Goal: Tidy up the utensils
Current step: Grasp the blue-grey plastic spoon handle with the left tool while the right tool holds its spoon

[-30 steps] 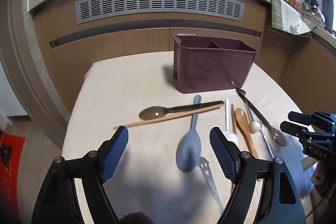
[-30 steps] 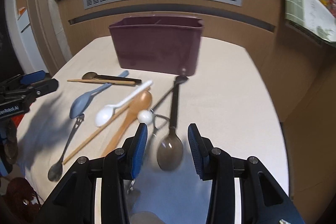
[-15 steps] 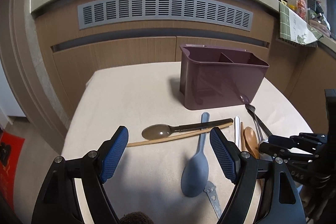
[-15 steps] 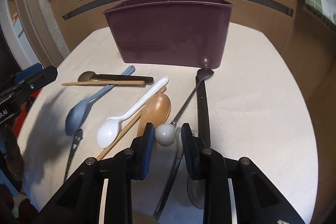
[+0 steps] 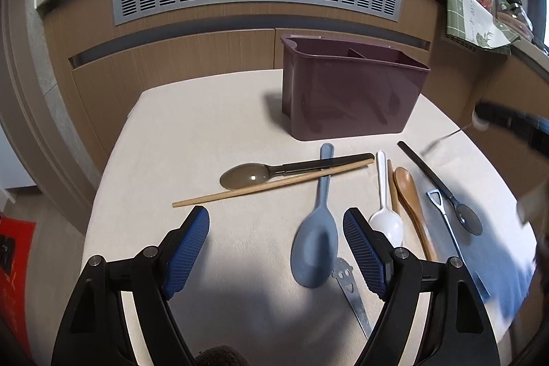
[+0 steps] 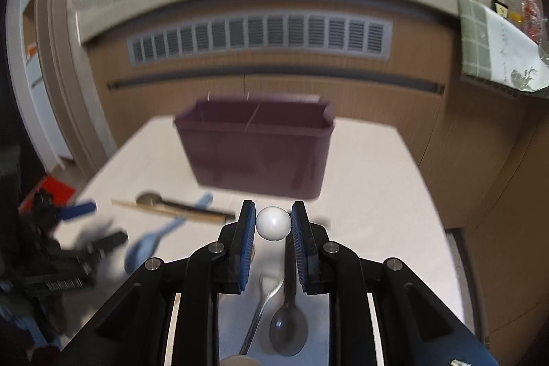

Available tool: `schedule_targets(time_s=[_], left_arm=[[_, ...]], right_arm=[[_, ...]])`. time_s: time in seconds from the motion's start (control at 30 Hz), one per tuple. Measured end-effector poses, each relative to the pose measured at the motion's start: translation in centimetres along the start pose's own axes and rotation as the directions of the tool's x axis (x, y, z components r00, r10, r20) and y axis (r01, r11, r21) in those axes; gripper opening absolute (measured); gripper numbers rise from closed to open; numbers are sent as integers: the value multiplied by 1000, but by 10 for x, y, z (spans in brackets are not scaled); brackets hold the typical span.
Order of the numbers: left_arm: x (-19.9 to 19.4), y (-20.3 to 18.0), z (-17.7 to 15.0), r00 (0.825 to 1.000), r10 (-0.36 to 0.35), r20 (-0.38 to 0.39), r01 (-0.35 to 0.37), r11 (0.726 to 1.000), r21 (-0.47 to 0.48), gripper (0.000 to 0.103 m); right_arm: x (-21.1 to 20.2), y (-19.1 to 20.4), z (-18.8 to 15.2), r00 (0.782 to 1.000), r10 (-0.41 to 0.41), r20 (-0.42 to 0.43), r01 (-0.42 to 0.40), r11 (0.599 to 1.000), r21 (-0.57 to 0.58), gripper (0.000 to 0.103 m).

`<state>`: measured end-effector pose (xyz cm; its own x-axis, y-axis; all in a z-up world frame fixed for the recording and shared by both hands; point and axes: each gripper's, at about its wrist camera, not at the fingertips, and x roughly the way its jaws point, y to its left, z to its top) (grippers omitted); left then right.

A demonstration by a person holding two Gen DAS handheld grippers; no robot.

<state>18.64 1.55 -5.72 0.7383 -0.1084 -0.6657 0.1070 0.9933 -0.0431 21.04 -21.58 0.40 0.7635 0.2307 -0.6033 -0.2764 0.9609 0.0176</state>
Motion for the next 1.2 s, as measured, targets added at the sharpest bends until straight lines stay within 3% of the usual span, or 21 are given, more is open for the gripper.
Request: schedule_targets(time_s=[0.13,0.33,0.4,0.57,0.7,0.87,1.07,1.2], left_arm=[[3,-2,2,999,-32,-29,32,999,-2,79],[24,-12,13,994,-64,-89,68,997,42,61],[36,-15,19,986,-93,-139,98,994,36,54],[65,-23,32,967,-121,-226,135,990,46,49],[82,-32,41,950,-116,-290,145,986,82,32],[101,-41,56,932,-86,-352,140,981,133,28],[110,-45,68,936,-92,-339,142,982,125,12],[96,-40,65,949,-132,-286,156,986,61,12]], right_arm=[[-3,-10,12,1000,-16,21,16,1000,20,19],[-4,-14,11,1000,-6,15,6,999,33,19],[-6,-14,10,1000,-6,18,6,999,33,19],[-6,-15,9,1000,-9,22,8,999,33,19],[-4,-17,8,1000,-13,18,12,999,34,19],[-5,-18,8,1000,-15,25,14,999,40,19],[-3,-18,8,999,-16,32,15,999,42,19],[-6,-18,9,999,-16,38,15,999,40,19]])
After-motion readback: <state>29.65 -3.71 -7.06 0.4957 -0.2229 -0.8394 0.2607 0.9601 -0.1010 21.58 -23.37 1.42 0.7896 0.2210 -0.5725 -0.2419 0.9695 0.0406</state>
